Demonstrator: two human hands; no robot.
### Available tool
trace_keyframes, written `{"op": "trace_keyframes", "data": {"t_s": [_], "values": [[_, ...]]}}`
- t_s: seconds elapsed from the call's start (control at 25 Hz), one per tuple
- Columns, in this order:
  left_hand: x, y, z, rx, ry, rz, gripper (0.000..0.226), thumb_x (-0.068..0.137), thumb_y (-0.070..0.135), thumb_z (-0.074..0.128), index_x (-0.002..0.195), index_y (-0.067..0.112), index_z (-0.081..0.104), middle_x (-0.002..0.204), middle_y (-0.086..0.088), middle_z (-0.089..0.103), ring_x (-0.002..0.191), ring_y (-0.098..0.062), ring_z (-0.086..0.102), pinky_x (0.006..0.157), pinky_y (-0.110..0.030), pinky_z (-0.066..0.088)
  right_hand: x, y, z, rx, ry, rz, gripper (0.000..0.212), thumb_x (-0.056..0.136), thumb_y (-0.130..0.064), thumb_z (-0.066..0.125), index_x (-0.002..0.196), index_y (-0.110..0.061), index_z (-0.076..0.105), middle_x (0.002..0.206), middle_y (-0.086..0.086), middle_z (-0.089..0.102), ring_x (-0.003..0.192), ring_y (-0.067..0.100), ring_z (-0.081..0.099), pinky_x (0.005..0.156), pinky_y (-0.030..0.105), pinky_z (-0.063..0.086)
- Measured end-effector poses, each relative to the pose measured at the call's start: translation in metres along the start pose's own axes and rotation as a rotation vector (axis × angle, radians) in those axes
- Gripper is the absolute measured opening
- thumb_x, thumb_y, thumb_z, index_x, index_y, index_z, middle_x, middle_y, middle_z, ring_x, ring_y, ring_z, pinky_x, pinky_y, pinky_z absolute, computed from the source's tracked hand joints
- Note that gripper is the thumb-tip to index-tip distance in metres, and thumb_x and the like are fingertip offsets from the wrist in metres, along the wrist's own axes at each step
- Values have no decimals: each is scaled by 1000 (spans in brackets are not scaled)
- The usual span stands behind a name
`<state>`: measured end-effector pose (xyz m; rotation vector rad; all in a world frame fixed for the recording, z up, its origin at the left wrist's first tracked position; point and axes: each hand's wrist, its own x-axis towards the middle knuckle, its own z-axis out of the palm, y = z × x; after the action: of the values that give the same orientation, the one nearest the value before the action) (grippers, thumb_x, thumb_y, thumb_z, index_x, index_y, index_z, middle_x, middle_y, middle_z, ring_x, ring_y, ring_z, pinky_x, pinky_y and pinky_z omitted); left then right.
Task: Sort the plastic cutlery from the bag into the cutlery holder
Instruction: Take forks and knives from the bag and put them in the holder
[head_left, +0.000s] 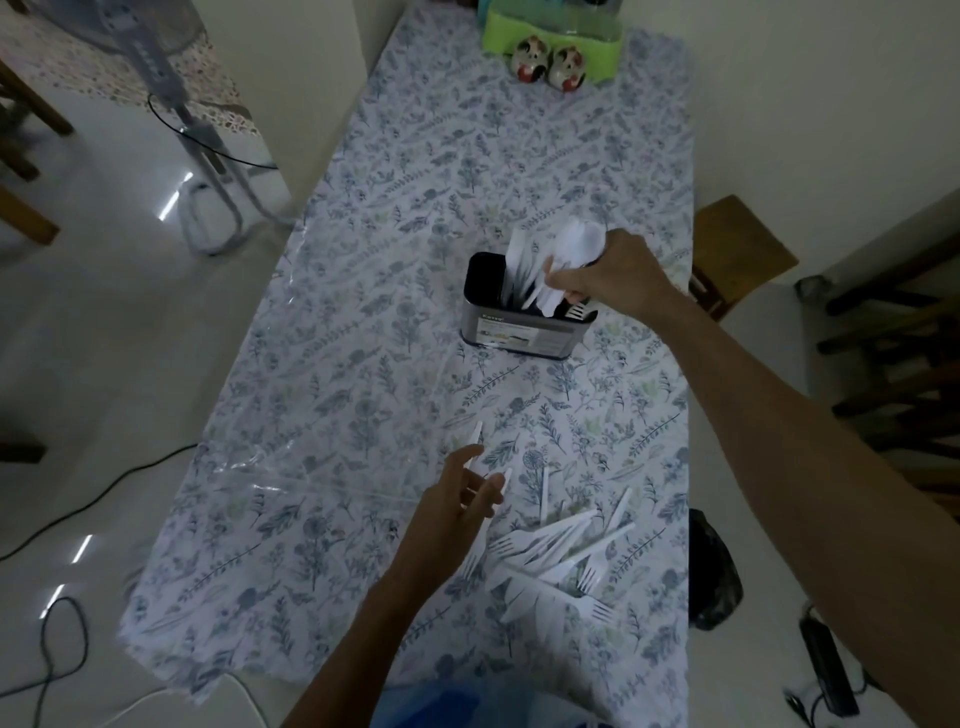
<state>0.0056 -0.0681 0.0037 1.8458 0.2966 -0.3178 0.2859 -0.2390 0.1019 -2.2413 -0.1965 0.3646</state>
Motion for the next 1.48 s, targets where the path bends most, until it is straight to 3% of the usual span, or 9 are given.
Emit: {"op": "trace_keyframes", "data": {"t_s": [0.2, 0.4, 0.48, 0.6, 0.72, 0.84, 1.04, 1.2, 1.48], "values": [[47, 50, -2, 170, 124, 195, 43, 100, 42, 55, 137, 21, 50, 116, 6, 63, 97, 4, 61, 83, -21, 51, -3, 10, 25, -76, 82, -124, 28, 79, -13, 81, 58, -6, 64, 58, 8, 67, 50, 3, 58, 45, 26, 47], [136, 129, -23, 380, 365, 460, 58, 105, 30, 53, 155, 10, 33, 157, -8, 43, 141, -20, 41, 111, -25, 27, 3, 9, 32, -128, 85, -231, 33, 78, -15, 74, 55, -11, 50, 51, 0, 52, 54, 18, 49, 50, 31, 38], [157, 145, -22, 398, 237, 596, 58, 108, 25, 48, 157, 6, 25, 161, -14, 36, 146, -21, 36, 115, -16, 24, 0, 13, 33, -153, 108, -308, 18, 78, -22, 64, 74, -4, 62, 62, 3, 59, 55, 19, 52, 51, 31, 39], [176, 145, -18, 477, 182, 734, 47, 107, 10, 44, 153, 1, 36, 155, -21, 43, 137, -25, 48, 107, -1, 25, -1, 14, 32, -109, 101, -269, 58, 83, -19, 74, 132, -3, 47, 86, 3, 63, 61, 9, 57, 52, 15, 44], [193, 139, -21, 560, 157, 763, 43, 104, 4, 48, 148, 0, 46, 152, -24, 46, 129, -30, 58, 105, -24, 47, 4, 13, 26, -133, 78, -304, 96, 78, -24, 83, 153, -20, 23, 122, 5, 59, 95, 14, 63, 77, 22, 54], [193, 139, -27, 498, 43, 695, 51, 103, 13, 54, 152, 3, 39, 146, -18, 54, 116, -30, 63, 98, -34, 52, 4, 20, 20, -420, 92, -444, 89, 83, -34, 72, 156, -16, 26, 144, 12, 46, 116, 31, 49, 89, 47, 52], [173, 140, -43, 392, 147, 516, 56, 100, 24, 62, 150, 11, 41, 156, -9, 44, 142, -21, 43, 117, -33, 36, 0, 23, 25, -470, 44, -477, 112, 78, -73, 63, 159, -11, 16, 163, 10, 25, 146, 34, 26, 115, 52, 33], [140, 127, -43, 278, 344, 447, 49, 107, 28, 49, 151, 10, 39, 158, -7, 40, 145, -15, 37, 113, -6, 24, -4, 1, 19, -398, 74, -469, 114, 77, -76, 63, 160, -17, 11, 167, 7, 15, 153, 30, 11, 124, 51, 16], [79, 82, -12, 235, 327, 272, 52, 109, 42, 37, 155, 17, 36, 162, 1, 36, 147, -8, 31, 121, -28, 28, 10, 12, 67, -826, 195, -362, 77, 100, -66, 20, 156, -15, 32, 164, 18, 22, 149, 45, 21, 116, 65, 23]]}}
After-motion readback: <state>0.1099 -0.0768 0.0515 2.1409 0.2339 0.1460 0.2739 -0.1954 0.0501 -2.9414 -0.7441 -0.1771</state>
